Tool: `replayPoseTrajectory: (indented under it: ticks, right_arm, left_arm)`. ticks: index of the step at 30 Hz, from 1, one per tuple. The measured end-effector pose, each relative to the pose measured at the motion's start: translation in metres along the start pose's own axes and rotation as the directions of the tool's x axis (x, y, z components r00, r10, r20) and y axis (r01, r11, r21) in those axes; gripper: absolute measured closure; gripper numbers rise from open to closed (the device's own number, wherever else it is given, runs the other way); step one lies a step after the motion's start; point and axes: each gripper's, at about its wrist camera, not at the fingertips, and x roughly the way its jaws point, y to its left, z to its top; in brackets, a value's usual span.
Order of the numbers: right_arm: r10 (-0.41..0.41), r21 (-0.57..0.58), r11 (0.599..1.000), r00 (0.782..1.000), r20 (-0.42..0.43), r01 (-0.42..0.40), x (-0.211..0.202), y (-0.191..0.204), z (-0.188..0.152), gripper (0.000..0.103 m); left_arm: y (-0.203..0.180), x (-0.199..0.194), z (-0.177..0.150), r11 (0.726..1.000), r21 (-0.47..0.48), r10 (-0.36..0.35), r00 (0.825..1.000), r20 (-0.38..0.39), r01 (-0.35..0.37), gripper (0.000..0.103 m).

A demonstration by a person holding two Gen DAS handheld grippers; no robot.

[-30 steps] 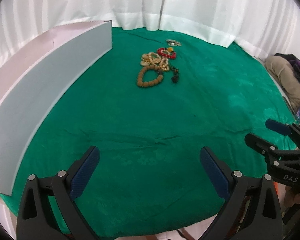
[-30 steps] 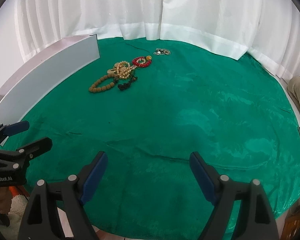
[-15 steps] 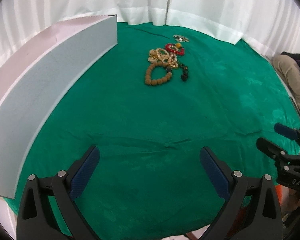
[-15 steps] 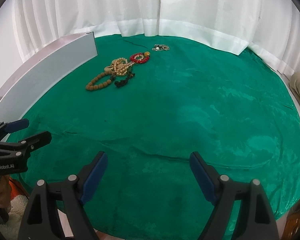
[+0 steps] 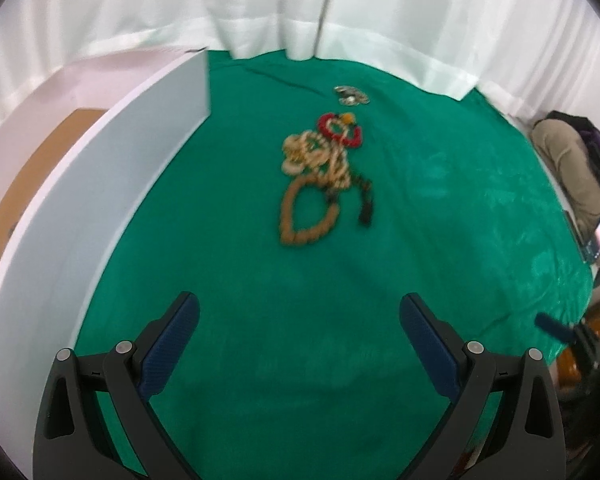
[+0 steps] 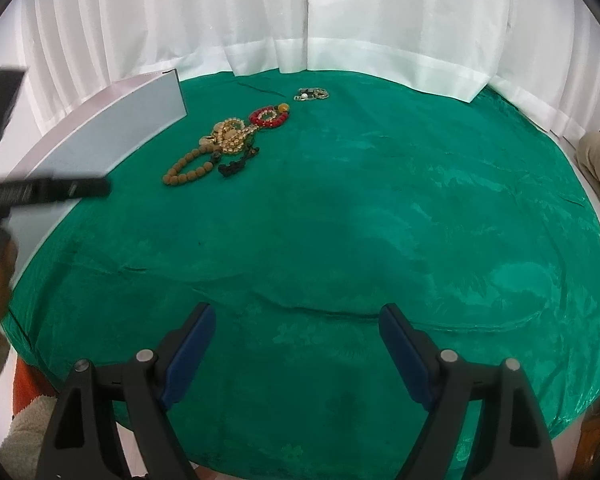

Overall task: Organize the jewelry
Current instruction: 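Grasp the brown wooden bead bracelet with the left gripper while the right gripper grasps the red bead bracelet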

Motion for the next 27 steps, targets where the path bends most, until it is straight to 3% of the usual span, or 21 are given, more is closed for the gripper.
replayPoseTrajectory:
  ticks: [5, 7, 8, 10, 13, 15, 19, 22, 23, 25, 27]
  right_arm:
    - [-0.004, 0.02, 1.0, 1.0, -0.005, 0.004, 0.002, -0.007, -0.002, 0.018]
    - [-0.002, 0.023, 1.0, 1.0, -0.008, 0.002, 0.004, -0.008, -0.003, 0.018]
    - [-0.001, 0.023, 1.0, 1.0, -0.008, 0.002, 0.004, -0.009, -0.003, 0.018]
    - [0.0, 0.023, 1.0, 1.0, -0.007, 0.0, 0.004, -0.01, -0.002, 0.018]
    - [0.001, 0.024, 1.0, 1.0, -0.002, -0.001, 0.003, -0.011, -0.003, 0.018]
    - [0.001, 0.027, 1.0, 1.0, -0.006, -0.001, 0.006, -0.013, -0.004, 0.018]
    - [0.006, 0.044, 0.999, 1.0, -0.028, -0.004, 0.015, -0.017, -0.002, 0.018]
    - [0.007, 0.047, 0.999, 1.0, -0.025, -0.006, 0.014, -0.018, -0.001, 0.018]
    - [0.007, 0.047, 0.999, 1.0, -0.024, -0.006, 0.012, -0.02, 0.0, 0.018]
    - [0.013, 0.048, 0.999, 1.0, -0.023, -0.012, 0.012, -0.022, 0.004, 0.018]
    - [0.043, 0.054, 0.998, 0.999, -0.021, -0.042, 0.01, -0.026, 0.013, 0.018]
  left_arm:
    - [-0.008, 0.043, 0.029, 0.997, 0.079, -0.011, 0.999, -0.033, 0.013, 0.004]
    - [-0.011, 0.063, 0.039, 0.994, 0.113, 0.001, 0.999, -0.043, 0.003, 0.008]
    - [-0.01, 0.072, 0.043, 0.993, 0.117, 0.013, 0.999, -0.047, -0.008, 0.015]
    - [-0.004, 0.085, 0.049, 0.995, 0.094, 0.047, 0.997, -0.064, -0.041, 0.027]
    - [0.011, 0.095, 0.053, 1.0, 0.004, 0.019, 0.998, -0.068, -0.019, 0.028]
    - [0.014, 0.103, 0.052, 0.999, -0.006, 0.043, 0.996, -0.08, -0.044, 0.042]
    - [-0.003, 0.106, 0.047, 0.983, 0.122, 0.141, 0.989, -0.036, -0.136, 0.053]
    - [-0.014, 0.105, 0.044, 0.978, 0.177, 0.12, 0.992, -0.029, -0.113, 0.079]
    - [-0.016, 0.105, 0.044, 0.977, 0.186, 0.114, 0.993, -0.034, -0.105, 0.093]
    - [-0.017, 0.103, 0.043, 0.975, 0.191, 0.123, 0.992, -0.041, -0.113, 0.094]
    - [-0.011, 0.096, 0.041, 0.985, 0.15, 0.088, 0.995, -0.05, -0.08, 0.094]
